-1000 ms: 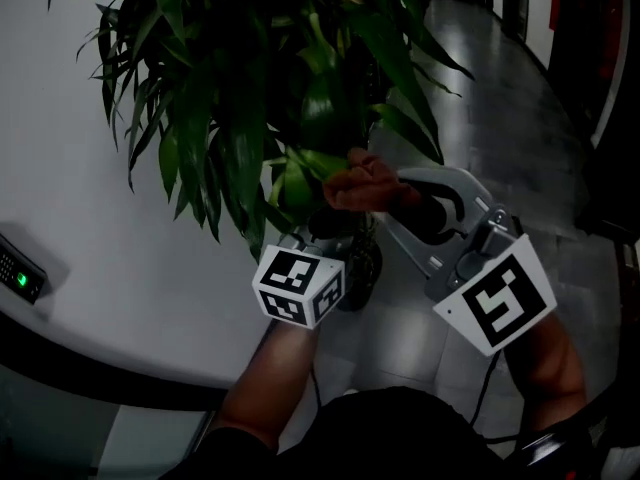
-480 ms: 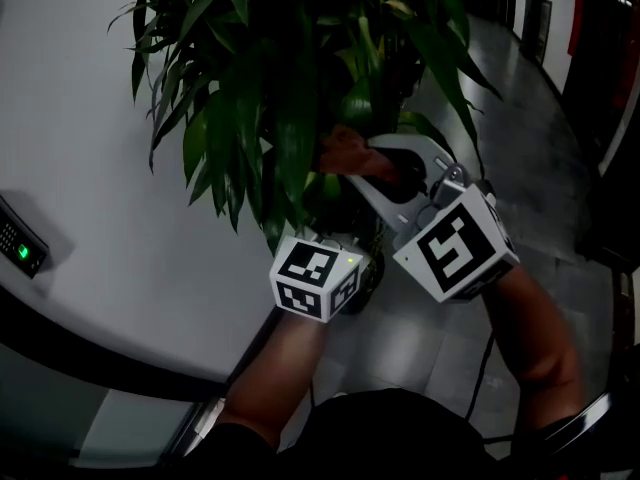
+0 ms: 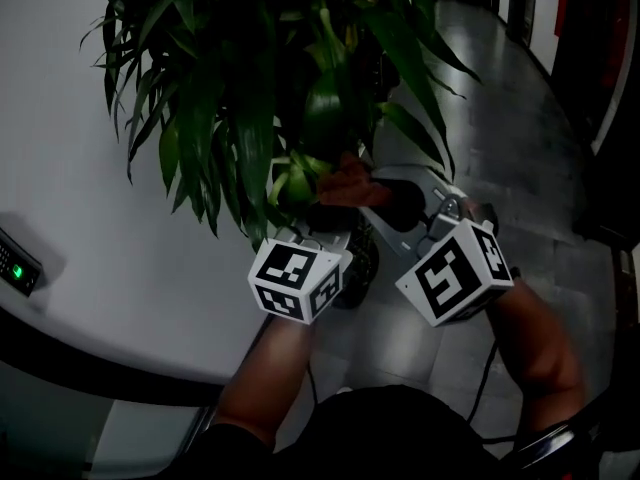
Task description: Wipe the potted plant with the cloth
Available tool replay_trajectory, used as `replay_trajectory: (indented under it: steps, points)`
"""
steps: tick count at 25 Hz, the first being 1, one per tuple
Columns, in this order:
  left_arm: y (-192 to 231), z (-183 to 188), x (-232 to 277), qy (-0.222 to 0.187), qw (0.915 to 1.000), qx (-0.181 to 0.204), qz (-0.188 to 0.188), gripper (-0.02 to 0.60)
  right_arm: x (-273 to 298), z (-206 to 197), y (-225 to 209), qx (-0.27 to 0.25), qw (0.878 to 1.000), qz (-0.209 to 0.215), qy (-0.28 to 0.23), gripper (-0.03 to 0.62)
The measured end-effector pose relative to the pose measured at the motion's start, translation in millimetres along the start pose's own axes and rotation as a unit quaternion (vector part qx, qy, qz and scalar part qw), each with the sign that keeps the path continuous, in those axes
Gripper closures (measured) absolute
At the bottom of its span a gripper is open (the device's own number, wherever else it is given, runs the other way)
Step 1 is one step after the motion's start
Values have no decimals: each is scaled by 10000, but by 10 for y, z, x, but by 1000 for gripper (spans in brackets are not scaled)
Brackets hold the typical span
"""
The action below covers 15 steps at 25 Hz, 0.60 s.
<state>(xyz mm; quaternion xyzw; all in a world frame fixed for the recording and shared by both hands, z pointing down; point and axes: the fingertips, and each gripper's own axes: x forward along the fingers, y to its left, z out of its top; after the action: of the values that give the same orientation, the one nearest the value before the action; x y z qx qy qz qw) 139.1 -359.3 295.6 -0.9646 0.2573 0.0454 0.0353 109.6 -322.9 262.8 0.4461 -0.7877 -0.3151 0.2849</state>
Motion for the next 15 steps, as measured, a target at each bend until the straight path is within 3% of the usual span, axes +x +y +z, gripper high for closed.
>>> replay_trajectory:
  steps: [6, 15]
  points:
    - [-32, -27, -3, 48, 10000, 41, -26, 565, -156, -330, 136, -30, 9994, 112, 321, 533]
    - [-118, -29, 56, 87, 9999, 44, -117, 565, -406, -824, 208, 345, 9969, 60, 706, 533]
